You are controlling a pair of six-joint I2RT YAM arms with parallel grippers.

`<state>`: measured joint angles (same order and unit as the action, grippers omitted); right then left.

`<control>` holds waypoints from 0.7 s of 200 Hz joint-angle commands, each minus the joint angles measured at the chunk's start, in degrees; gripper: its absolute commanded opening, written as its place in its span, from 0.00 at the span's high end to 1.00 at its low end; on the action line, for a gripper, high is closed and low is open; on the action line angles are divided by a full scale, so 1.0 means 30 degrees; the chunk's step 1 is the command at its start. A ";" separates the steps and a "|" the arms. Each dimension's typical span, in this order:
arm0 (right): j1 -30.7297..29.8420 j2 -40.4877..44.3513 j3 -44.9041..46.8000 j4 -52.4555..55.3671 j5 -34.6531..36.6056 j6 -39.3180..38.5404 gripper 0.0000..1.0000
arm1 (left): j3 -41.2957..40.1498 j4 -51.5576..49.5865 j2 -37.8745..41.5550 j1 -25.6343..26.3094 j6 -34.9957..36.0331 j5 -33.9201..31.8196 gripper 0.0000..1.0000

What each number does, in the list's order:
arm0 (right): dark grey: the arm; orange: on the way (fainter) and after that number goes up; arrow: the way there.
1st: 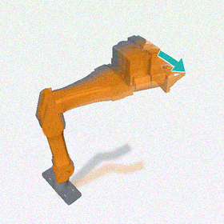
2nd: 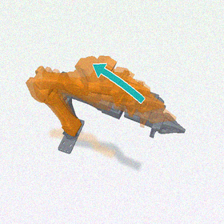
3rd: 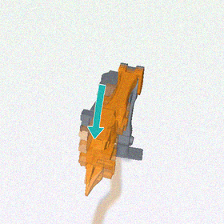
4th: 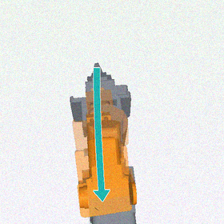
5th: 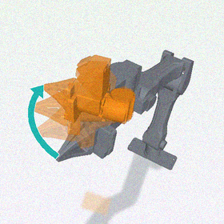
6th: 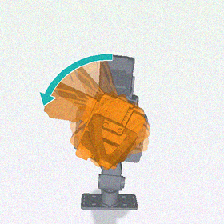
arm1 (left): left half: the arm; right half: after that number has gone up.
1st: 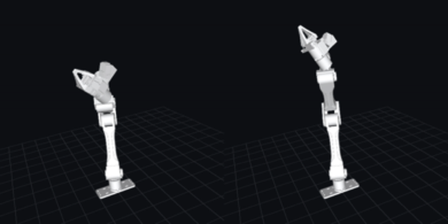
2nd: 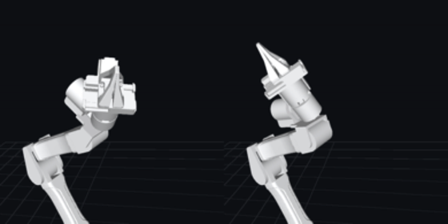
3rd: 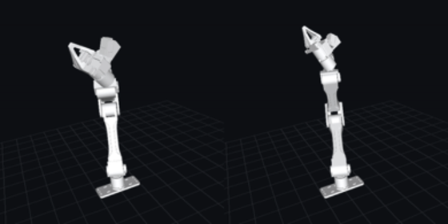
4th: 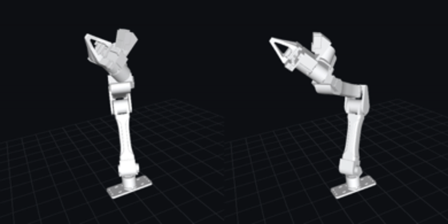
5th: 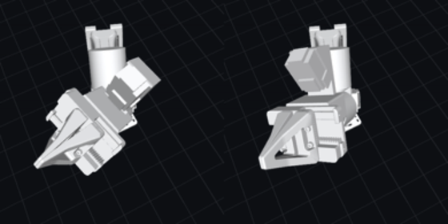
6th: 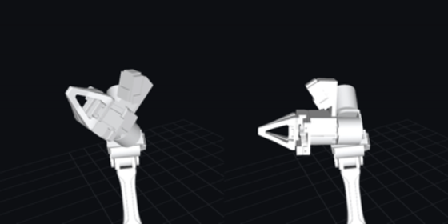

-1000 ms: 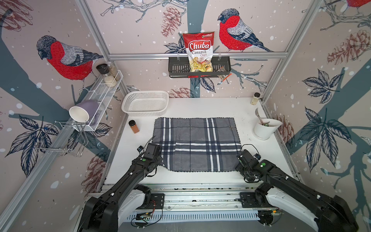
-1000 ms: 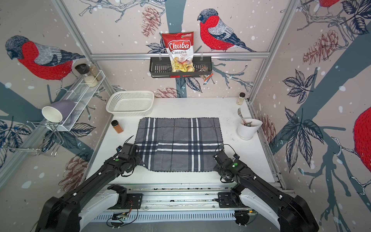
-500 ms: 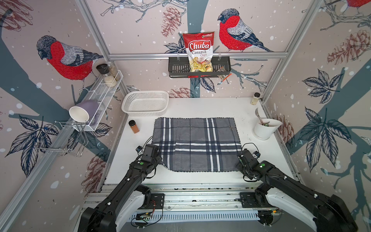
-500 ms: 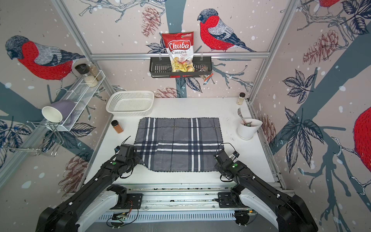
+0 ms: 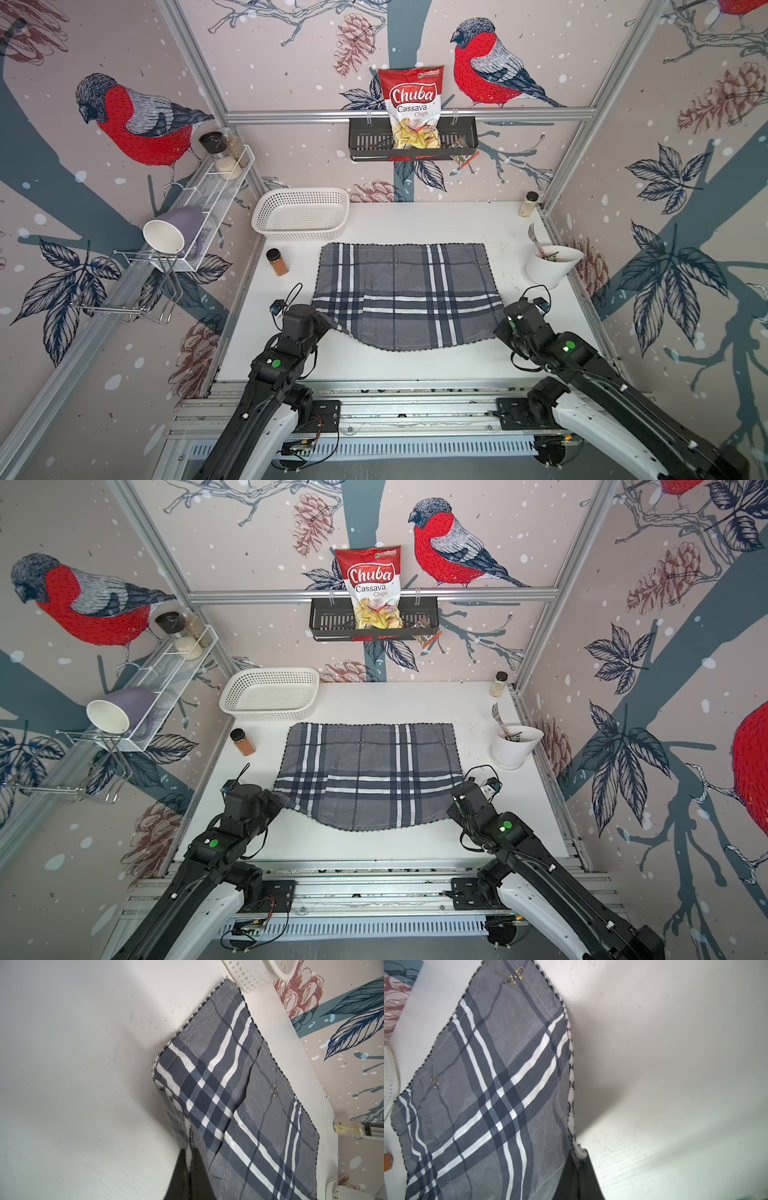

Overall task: Roll up the pillowcase
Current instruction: Fold the pillowcase.

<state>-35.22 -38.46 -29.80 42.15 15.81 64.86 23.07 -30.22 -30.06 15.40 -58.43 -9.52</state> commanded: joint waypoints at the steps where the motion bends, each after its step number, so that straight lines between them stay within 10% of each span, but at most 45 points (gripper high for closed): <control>1: 0.0021 0.0583 -0.0945 0.1309 0.1110 -0.0829 1.00 | 0.0747 -0.0592 0.0586 -0.0057 0.0826 -0.0668 1.00; 140: -0.0124 0.4793 -0.3357 0.1732 0.0542 -0.4298 1.00 | 0.2055 -0.0072 0.6023 -0.0062 0.3009 0.0758 1.00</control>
<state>-35.53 -23.46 -39.57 48.29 15.55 55.44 29.67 -31.16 -11.38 15.40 -50.41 -6.79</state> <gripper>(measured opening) 0.074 0.070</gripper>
